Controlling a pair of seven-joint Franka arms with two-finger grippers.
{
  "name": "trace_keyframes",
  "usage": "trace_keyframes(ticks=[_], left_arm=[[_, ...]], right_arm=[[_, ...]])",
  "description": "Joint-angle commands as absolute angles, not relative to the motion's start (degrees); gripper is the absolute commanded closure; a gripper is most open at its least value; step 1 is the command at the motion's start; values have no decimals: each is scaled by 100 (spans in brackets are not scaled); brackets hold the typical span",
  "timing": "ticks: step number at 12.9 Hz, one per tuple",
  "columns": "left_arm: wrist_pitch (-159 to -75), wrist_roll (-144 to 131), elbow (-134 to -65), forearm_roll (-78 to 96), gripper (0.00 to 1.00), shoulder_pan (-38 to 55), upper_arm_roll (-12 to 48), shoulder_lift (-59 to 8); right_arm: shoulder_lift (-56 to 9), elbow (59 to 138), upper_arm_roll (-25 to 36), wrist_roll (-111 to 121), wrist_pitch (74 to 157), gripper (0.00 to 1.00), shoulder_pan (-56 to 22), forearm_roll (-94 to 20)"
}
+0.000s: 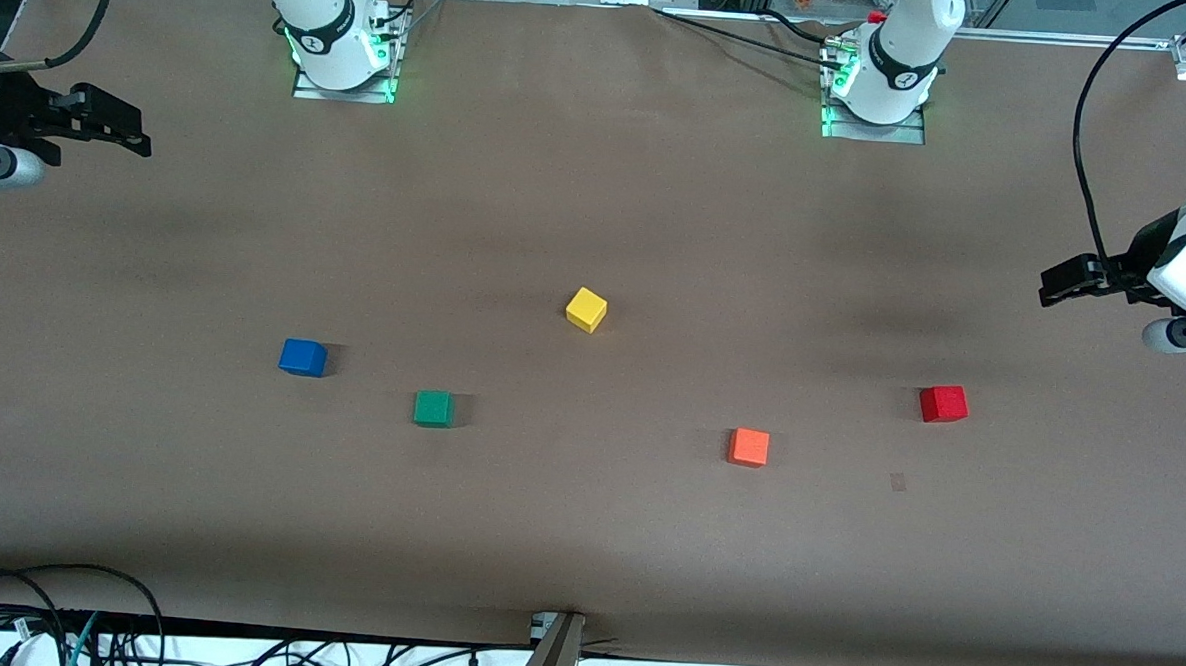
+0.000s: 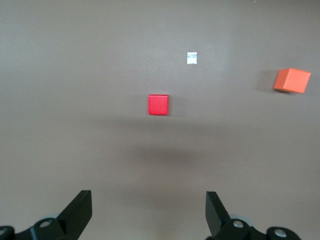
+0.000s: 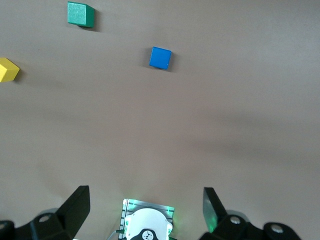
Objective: Pass red block to right arm, stack on blue
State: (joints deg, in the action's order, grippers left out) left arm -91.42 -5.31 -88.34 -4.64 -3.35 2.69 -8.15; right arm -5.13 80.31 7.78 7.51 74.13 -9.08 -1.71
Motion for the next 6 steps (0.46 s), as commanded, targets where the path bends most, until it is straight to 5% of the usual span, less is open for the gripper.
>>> trace_keyframes(ticks=[1,6], left_arm=[[-8974,-82,-8518,-939,0,-343,299,-774],[-8657,605,-8218,-1257,0,-439,123,-765]], right_arm=[[-475,8051,773,826,7409,0,-888,-176],[-483,8042,773,826,7418,0,-879,-176]])
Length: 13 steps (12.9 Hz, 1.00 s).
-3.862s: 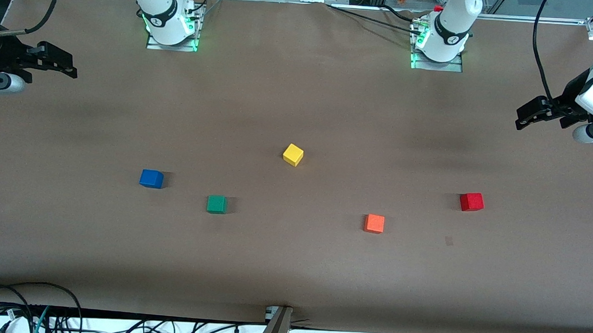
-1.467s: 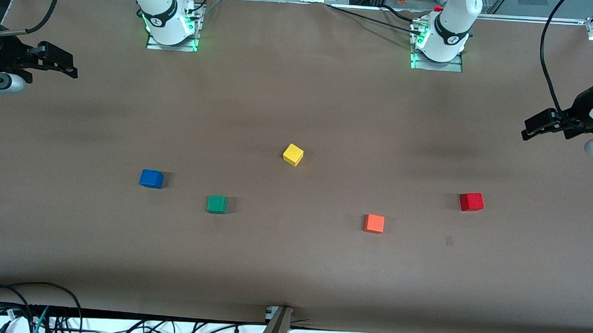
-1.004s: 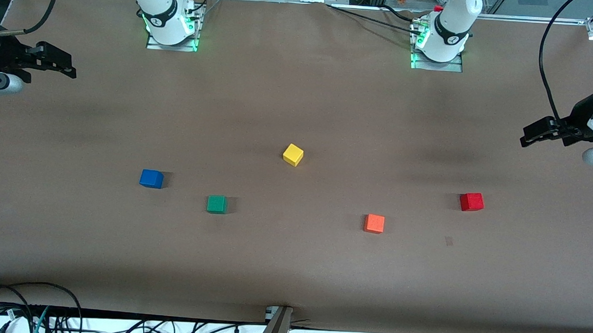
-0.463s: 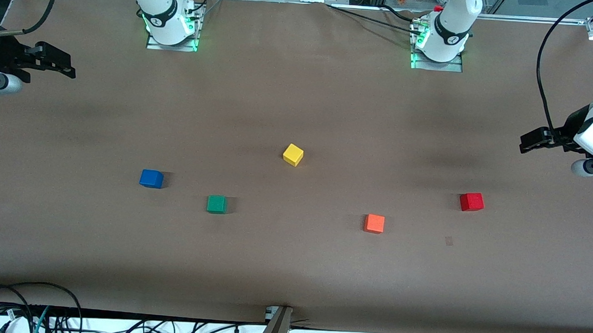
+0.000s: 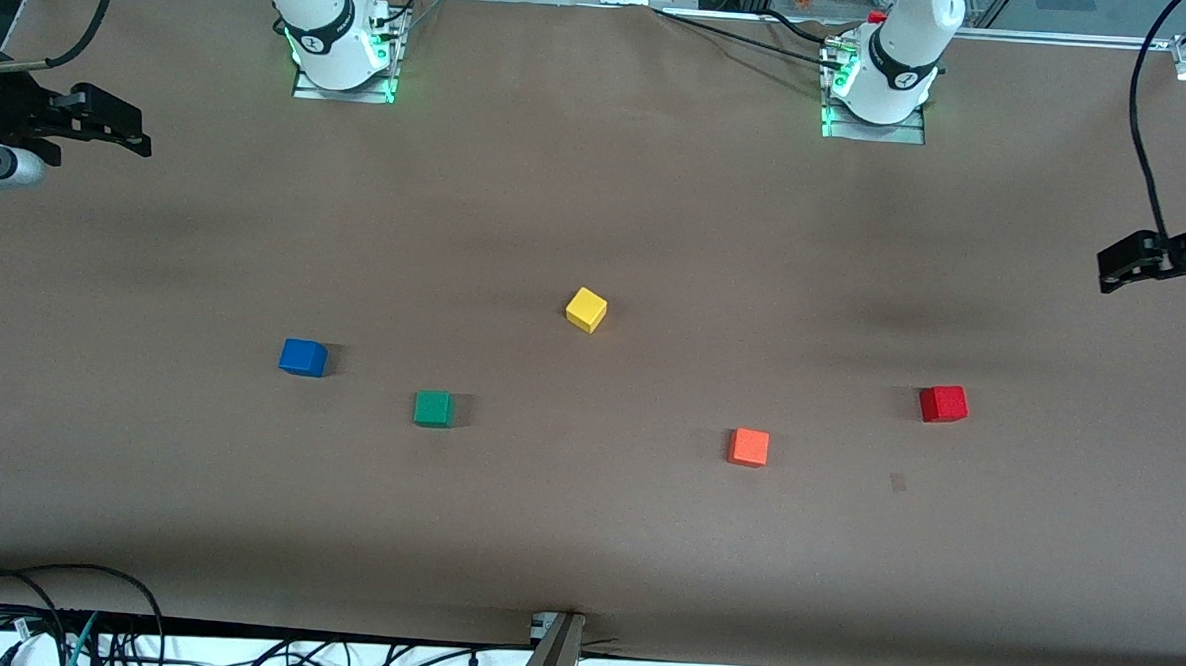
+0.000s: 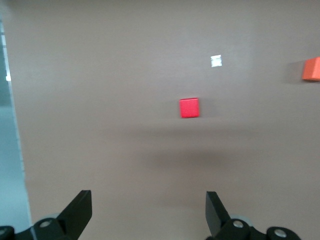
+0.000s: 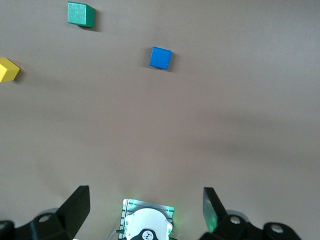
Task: Pass red block to right arm, stack on blue
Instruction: 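Move the left gripper down and toward the red cube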
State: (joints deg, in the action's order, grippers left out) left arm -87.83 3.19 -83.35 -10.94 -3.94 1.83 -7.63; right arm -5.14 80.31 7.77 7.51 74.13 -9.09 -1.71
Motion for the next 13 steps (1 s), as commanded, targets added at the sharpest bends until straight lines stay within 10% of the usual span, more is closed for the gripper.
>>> trace_keyframes(ticks=[1,13], left_arm=[[-8666,780,-8218,-1283,0,-466,123,-782],[-9482,5225,-7656,-1969,0,-2214,123,-2107]], right_arm=[[-483,8042,773,826,7401,0,-879,-176],[-483,8033,756,765,7444,0,-923,-211]])
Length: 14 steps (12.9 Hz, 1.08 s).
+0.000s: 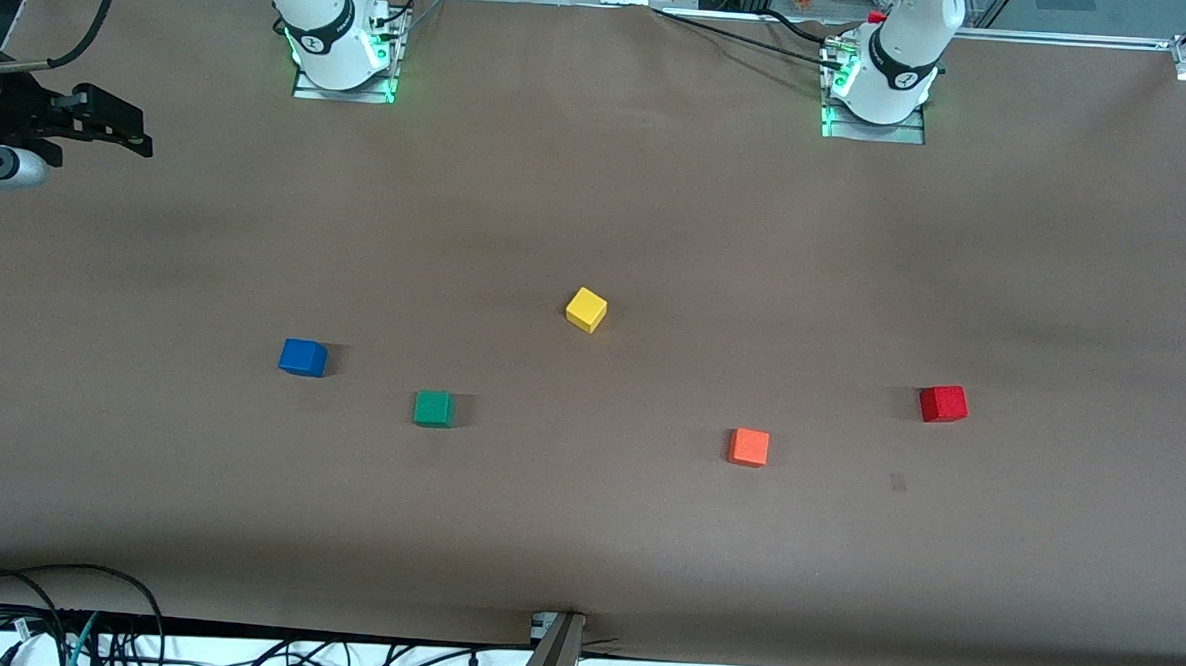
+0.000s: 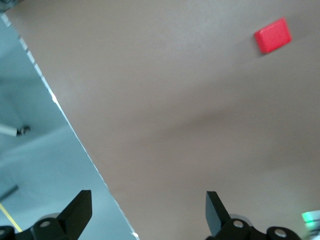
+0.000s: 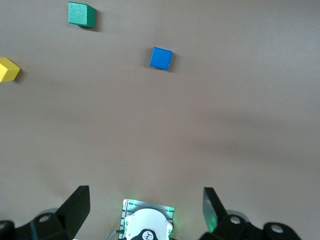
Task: Pass red block to right arm, stack on blue
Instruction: 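Move the left gripper down and toward the red cube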
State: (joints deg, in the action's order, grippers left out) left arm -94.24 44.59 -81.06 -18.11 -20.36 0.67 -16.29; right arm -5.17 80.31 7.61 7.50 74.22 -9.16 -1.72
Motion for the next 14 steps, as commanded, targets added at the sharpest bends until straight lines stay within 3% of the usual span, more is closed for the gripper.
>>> trace_keyframes(ticks=[1,7,14], left_arm=[[-9631,5778,-7551,-1960,0,-2371,132,-2309],[-10536,8521,-7497,-890,0,-3022,141,-3268],[-10494,10228,-7470,1394,0,-3304,141,-4121]], right_arm=[[-492,8033,756,765,7444,0,-914,-211],[-492,8033,765,782,7444,0,-905,-211],[-492,8033,738,756,7444,0,-932,-220]])
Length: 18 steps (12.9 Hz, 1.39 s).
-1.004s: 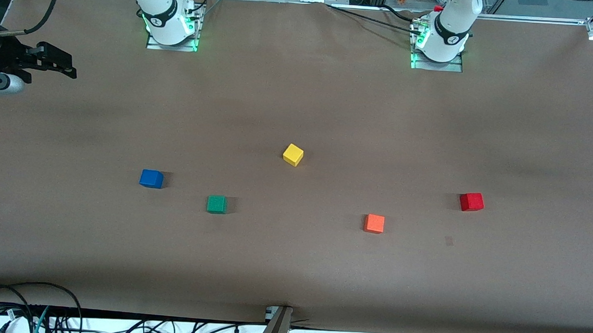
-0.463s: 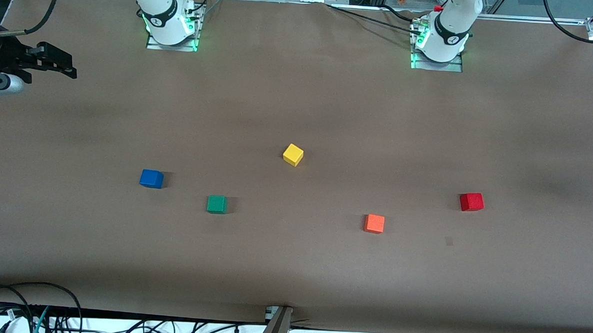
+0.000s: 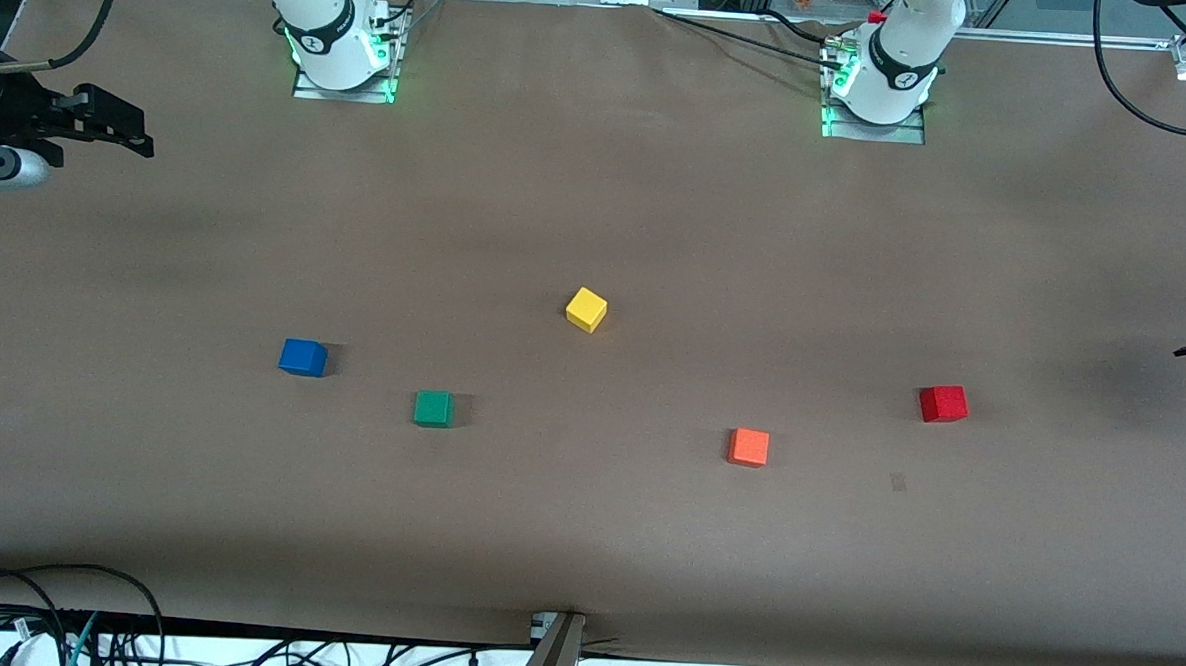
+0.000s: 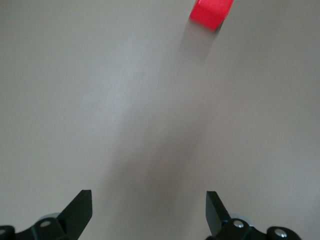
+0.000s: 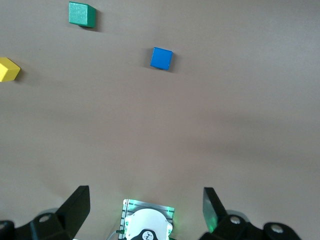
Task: Pass red block to right arm, stack on blue
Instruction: 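Move the left gripper down and toward the red cube, then close the left gripper on the red cube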
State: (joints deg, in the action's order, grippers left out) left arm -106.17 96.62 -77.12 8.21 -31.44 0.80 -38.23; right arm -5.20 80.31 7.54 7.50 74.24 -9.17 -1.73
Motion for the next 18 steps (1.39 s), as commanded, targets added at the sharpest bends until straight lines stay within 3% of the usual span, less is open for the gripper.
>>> trace_keyframes(ticks=[1,10,18], left_arm=[[-10459,10370,-7488,1702,0,-3383,149,-4287],[-9028,12388,-7427,3795,0,-3314,228,-5412],[-8771,14430,-7418,5122,0,-3234,281,-6125]], right_arm=[[-492,8033,738,756,7444,0,-932,-220],[-492,8042,765,826,7409,0,-888,-185],[-527,8033,747,826,7453,0,-932,-220]])
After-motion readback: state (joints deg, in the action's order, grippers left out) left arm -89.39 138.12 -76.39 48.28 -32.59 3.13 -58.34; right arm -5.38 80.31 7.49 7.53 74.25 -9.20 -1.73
